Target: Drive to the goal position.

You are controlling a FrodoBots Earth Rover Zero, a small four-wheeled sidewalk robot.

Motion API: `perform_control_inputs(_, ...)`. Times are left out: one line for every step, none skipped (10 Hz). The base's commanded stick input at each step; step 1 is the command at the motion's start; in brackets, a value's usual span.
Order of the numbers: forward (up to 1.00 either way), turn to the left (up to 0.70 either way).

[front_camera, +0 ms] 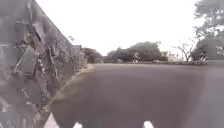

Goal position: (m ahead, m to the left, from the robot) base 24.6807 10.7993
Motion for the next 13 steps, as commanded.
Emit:
perform_control_inputs(1.00, -0.28)
perform_control_inputs(1.00, 0.00)
perform_control_inputs(1.00, 0.00)
perform_control_inputs(1.00, 0.00)
perform_control_inputs(1.00, 0.00)
perform_control_inputs(1.00, 0.00)
perform_control_inputs(0.98, 0.03)
perform_control_inputs(0.92, 0.15)
perform_control_inputs(0.87, 0.26)
perform_control_inputs(0.85, 0.25)
perform_control_inputs(0.85, 0.12)
perform_control_inputs(0.85, 0.00)
perform_control_inputs(0.85, 0.00)
